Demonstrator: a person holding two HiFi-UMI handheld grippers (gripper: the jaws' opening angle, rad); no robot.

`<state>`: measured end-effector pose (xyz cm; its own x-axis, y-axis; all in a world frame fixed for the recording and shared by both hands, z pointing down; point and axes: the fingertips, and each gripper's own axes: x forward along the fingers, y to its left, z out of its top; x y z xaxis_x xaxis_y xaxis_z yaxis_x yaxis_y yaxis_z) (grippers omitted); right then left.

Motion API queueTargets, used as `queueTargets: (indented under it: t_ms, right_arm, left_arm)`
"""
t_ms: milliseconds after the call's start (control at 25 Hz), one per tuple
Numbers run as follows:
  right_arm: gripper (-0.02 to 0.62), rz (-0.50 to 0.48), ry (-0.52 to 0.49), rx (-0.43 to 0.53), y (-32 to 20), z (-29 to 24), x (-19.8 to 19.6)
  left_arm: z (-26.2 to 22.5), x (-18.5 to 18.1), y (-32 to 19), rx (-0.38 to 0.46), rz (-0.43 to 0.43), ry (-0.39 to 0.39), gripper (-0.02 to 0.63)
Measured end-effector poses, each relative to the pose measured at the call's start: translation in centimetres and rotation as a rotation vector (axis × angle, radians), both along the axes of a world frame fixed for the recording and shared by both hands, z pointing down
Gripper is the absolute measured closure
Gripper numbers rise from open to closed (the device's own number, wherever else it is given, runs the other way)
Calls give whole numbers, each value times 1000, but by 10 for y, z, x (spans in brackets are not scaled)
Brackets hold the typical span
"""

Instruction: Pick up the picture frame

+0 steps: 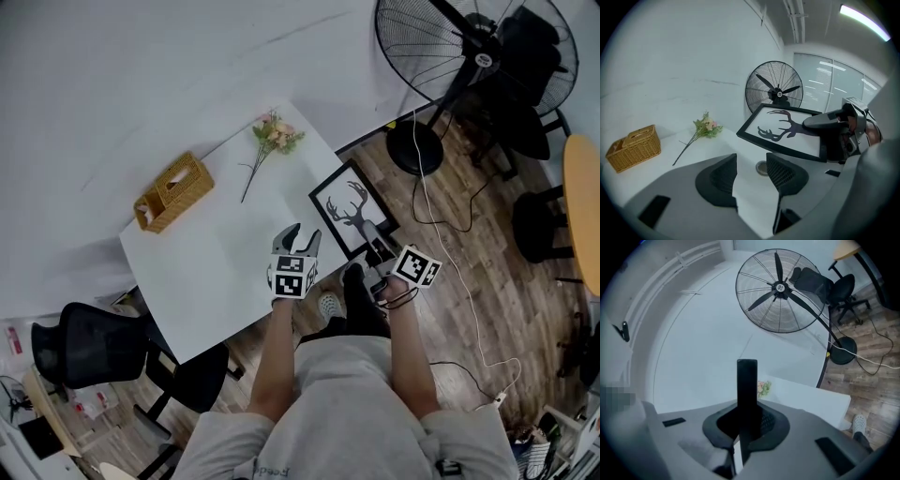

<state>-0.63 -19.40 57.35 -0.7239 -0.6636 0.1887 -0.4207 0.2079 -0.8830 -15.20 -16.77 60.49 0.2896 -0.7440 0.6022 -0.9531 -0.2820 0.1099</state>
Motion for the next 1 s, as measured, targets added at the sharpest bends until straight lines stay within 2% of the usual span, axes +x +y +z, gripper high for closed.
queueTargets:
  t_ms: [400, 520, 680, 1000]
  right_arm:
    - [568, 8, 319, 238, -10, -57, 9]
    - [568, 33, 425, 313, -12, -71, 16]
    - [568, 76, 561, 393, -13, -87, 26]
    - [568, 85, 723, 496, -13, -105, 35]
  left_arm:
    - [-57, 7, -6, 123, -13, 26, 391]
    - [-74, 6, -8, 157, -19, 12, 391]
    - [-95, 4, -10, 197, -36, 38, 391]
    - [-126, 1, -11, 265, -66, 70, 391]
